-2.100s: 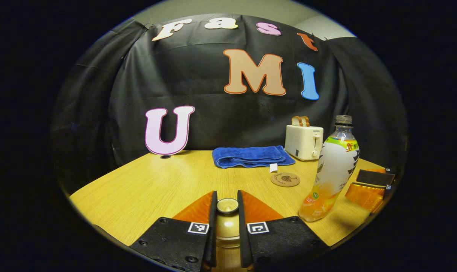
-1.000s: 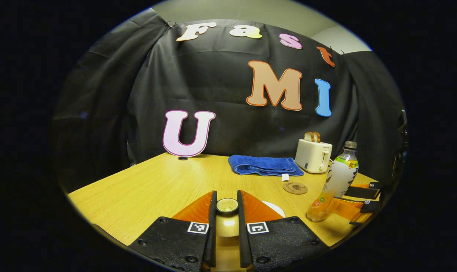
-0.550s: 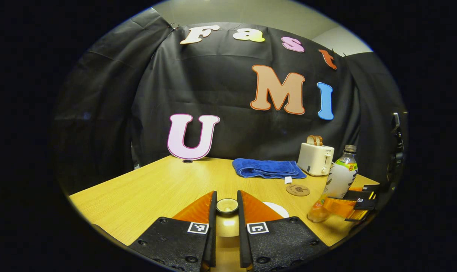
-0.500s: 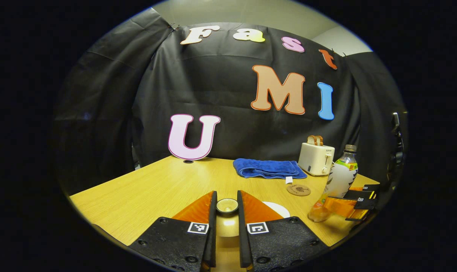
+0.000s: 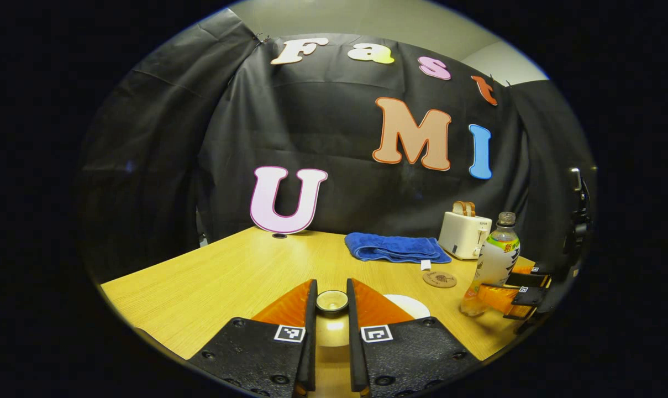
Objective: Open the teacup lid with one hand, grasp the water bottle and pour water into the teacup with the other hand; after pouring, place the water bottle on the coaster and then close the teacup lid.
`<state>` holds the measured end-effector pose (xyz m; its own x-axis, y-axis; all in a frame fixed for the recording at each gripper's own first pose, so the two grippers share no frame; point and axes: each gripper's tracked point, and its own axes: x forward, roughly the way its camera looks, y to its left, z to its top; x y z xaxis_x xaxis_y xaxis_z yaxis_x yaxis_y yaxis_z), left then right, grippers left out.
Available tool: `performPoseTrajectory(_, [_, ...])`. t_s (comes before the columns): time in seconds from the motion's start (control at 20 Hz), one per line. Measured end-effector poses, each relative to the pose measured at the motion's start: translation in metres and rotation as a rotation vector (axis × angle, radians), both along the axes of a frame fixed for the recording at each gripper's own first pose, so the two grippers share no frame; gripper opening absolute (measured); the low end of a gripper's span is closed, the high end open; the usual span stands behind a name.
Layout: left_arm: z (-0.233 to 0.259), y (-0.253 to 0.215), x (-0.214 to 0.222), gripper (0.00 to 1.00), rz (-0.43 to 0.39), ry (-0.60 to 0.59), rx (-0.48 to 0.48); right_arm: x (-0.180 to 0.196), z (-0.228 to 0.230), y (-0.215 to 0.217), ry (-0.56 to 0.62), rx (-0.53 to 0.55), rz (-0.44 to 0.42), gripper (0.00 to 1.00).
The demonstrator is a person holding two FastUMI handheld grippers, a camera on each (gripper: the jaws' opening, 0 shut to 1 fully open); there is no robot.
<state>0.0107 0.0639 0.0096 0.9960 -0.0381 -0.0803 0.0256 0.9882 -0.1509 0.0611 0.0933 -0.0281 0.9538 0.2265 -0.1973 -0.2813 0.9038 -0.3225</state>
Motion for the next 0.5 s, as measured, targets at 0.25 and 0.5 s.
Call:
performPoseTrajectory(0.25, [0.0, 0.001, -0.001, 0.22, -0.007, -0.001, -0.008, 0.004, 0.006, 0.003, -0.112, -0.224, 0.012, 0.57])
performPoseTrajectory(0.5, [-0.003, 0.009, -0.001, 0.22, 0.004, -0.003, -0.01, 0.012, 0.015, 0.0, -0.2, -0.402, 0.008, 0.56])
